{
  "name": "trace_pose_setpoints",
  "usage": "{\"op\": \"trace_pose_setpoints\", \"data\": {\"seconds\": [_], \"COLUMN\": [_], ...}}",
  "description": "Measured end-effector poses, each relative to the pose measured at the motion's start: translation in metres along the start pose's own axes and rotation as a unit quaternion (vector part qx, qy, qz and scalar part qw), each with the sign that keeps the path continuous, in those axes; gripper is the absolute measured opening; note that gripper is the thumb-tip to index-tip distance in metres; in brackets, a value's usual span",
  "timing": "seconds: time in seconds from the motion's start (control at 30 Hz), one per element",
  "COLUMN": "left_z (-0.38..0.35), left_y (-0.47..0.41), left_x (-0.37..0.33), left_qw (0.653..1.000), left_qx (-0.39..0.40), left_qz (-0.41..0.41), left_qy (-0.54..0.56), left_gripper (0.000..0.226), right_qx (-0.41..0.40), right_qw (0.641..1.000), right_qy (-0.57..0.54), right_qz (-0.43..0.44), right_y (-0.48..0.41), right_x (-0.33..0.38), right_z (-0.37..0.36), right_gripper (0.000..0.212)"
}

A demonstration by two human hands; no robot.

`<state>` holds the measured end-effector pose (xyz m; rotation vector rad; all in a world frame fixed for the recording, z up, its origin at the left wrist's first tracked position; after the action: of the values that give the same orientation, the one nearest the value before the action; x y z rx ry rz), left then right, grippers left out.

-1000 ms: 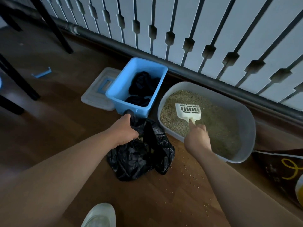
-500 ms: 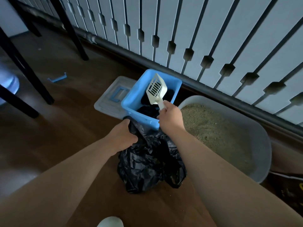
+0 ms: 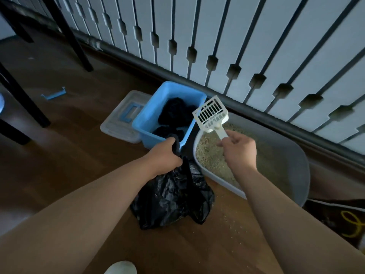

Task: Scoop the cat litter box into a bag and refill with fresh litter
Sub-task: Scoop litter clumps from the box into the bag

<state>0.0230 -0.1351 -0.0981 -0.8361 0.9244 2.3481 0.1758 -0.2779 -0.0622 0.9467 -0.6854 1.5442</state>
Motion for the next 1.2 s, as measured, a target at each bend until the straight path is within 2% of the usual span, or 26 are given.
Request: {"op": "trace_pose_setpoints", "data": {"seconds": [0.07, 0.13, 0.17, 0.23, 0.33, 0.4, 0.47, 0.57, 0.73, 0.8, 0.87, 1.0, 1.13, 1.2], "left_z": [-0.02, -0.039, -0.048, -0.064, -0.076, -0.083, -0.087, -0.087, -0.085, -0.084, -0.082, -0.078, -0.077, -0.078], "left_y": [0.003, 0.006, 0.006, 0.006, 0.003, 0.0, -0.003, -0.006, -0.013, -0.016, -0.018, -0.021, -0.019, -0.017], "left_x": [-0.014, -0.026, -0.03, -0.034, -0.038, -0.038, -0.039, -0.038, -0.027, -0.021, -0.016, -0.016, -0.022, -0.025], "left_qw": [1.0, 0.999, 0.998, 0.995, 0.988, 0.984, 0.983, 0.984, 0.986, 0.987, 0.987, 0.989, 0.989, 0.988], "left_qx": [0.015, 0.023, 0.025, 0.037, 0.032, 0.035, 0.038, 0.035, 0.033, 0.032, 0.028, 0.019, 0.02, 0.019], "left_qz": [-0.009, -0.024, -0.029, -0.038, -0.054, -0.058, -0.06, -0.058, -0.053, -0.049, -0.048, -0.046, -0.048, -0.05], "left_qy": [-0.017, -0.041, -0.053, -0.086, -0.141, -0.164, -0.169, -0.162, -0.152, -0.151, -0.149, -0.141, -0.141, -0.143], "left_gripper": [0.072, 0.05, 0.048, 0.061, 0.054, 0.059, 0.07, 0.073, 0.073, 0.072, 0.075, 0.078, 0.08, 0.081], "right_qx": [-0.034, -0.057, -0.058, -0.046, -0.034, -0.03, -0.023, -0.03, -0.041, -0.051, -0.074, -0.082, -0.095, -0.093], "right_qw": [0.999, 0.995, 0.993, 0.985, 0.971, 0.962, 0.957, 0.954, 0.966, 0.972, 0.97, 0.977, 0.984, 0.985], "right_qy": [0.002, 0.024, 0.045, 0.094, 0.135, 0.161, 0.166, 0.138, 0.113, 0.08, -0.002, 0.021, 0.026, 0.031], "right_qz": [-0.03, -0.072, -0.095, -0.137, -0.194, -0.218, -0.237, -0.264, -0.23, -0.214, -0.231, -0.196, -0.146, -0.139], "right_y": [-0.009, -0.015, -0.018, -0.025, -0.025, -0.025, -0.024, -0.025, -0.027, -0.034, -0.032, -0.02, -0.01, -0.006], "right_x": [-0.015, -0.039, -0.053, -0.082, -0.108, -0.122, -0.132, -0.147, -0.155, -0.166, -0.175, -0.171, -0.16, -0.156], "right_z": [0.034, 0.063, 0.074, 0.091, 0.114, 0.123, 0.121, 0.108, 0.077, 0.064, 0.057, 0.073, 0.094, 0.099], "right_gripper": [0.024, 0.021, 0.017, 0.014, 0.018, 0.016, 0.016, 0.014, 0.014, 0.018, 0.015, 0.027, 0.027, 0.036]}}
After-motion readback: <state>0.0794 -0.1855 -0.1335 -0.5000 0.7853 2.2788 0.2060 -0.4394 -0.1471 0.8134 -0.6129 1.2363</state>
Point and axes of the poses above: each hand's wrist, its own y-axis away from the middle knuckle, its own z-axis out of the back of the hand, x = y × z, the point moved 10 cm from there along -y, towards the middle knuckle, and after that the axes turned 14 degrees about -x, right-handed, at the moved point
